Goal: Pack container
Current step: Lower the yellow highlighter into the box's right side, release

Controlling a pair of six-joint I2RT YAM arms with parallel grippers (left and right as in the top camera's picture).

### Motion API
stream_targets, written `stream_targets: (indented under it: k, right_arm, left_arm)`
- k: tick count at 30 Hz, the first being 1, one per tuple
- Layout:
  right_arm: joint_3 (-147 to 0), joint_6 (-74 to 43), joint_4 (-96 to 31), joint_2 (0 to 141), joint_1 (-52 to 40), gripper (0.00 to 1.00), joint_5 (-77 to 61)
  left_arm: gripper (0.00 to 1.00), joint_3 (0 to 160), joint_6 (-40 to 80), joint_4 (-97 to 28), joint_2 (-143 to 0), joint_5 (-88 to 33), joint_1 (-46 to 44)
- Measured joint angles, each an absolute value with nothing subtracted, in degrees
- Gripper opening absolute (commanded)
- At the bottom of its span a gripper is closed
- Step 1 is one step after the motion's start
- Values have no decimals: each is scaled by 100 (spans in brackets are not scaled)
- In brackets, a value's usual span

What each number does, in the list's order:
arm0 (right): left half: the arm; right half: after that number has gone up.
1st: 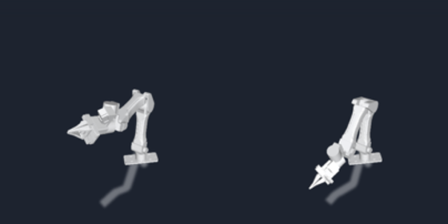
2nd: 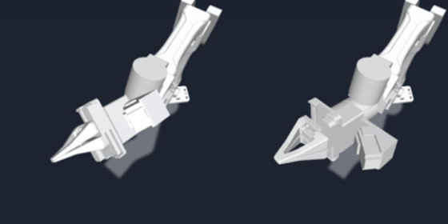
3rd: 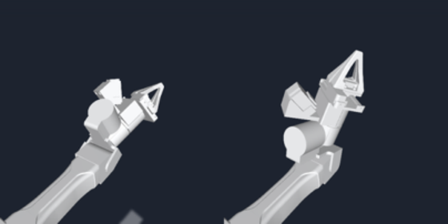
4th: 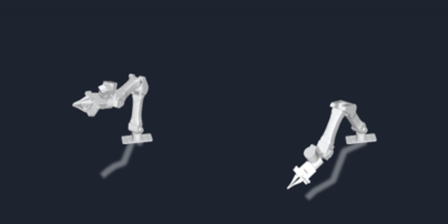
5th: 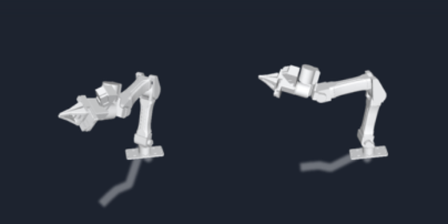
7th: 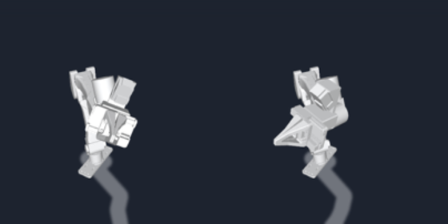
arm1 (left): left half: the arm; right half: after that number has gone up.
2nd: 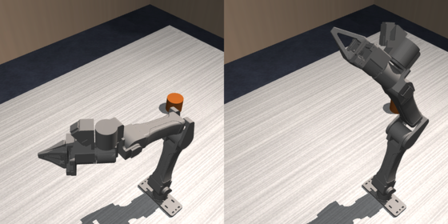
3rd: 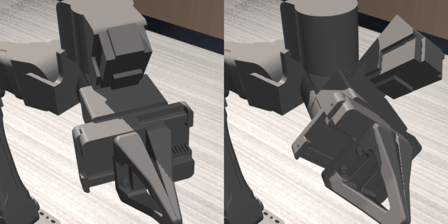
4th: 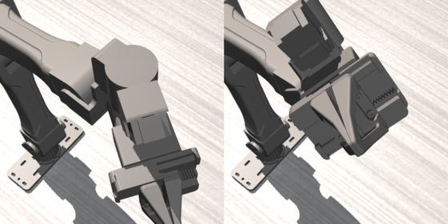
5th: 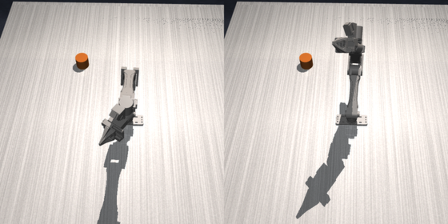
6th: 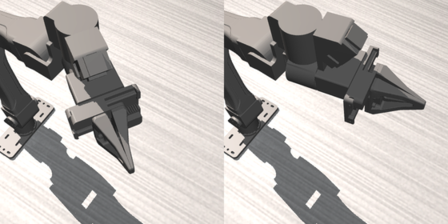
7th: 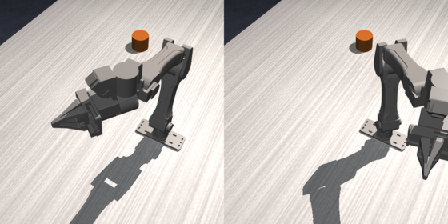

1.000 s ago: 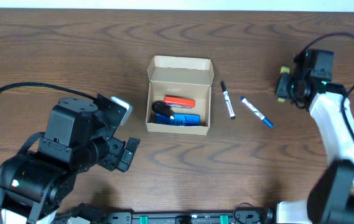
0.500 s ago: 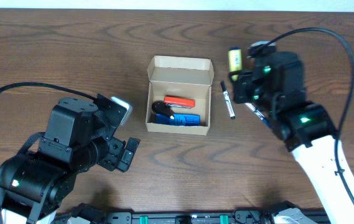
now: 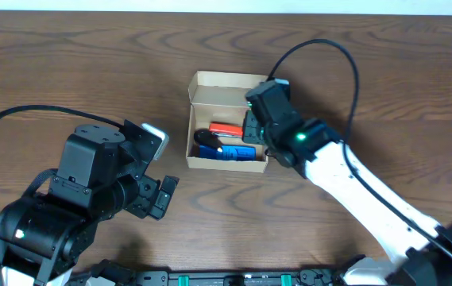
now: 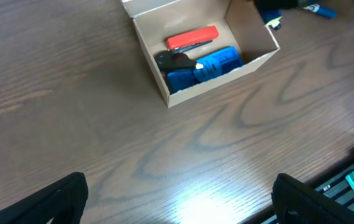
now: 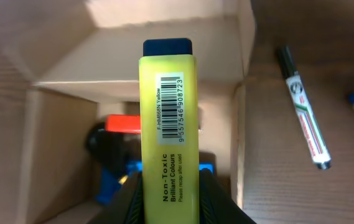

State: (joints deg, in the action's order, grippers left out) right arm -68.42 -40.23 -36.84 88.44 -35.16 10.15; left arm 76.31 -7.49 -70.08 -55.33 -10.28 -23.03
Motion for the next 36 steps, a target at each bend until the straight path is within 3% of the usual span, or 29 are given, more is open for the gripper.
stream_targets:
  k: [16, 24, 29, 36]
  right_arm:
    - [-6840, -4615, -3979, 9450, -3518, 20, 1118]
    - [-6842, -4600, -4093, 9450, -3518, 44, 1044]
    - [-6849, -4528, -4119, 9450, -3518, 46, 943]
    - [-7481, -3857, -4657, 9155, -3498, 57, 1015]
  left_arm:
    - [95, 7631, -749, -7008, -5533, -1028, -2303]
    - [95, 7631, -749, -7008, -5533, -1028, -2303]
    - [95, 7631, -749, -7008, -5533, -1028, -2303]
    - [95, 7631, -749, -7011, -5533, -1028, -2303]
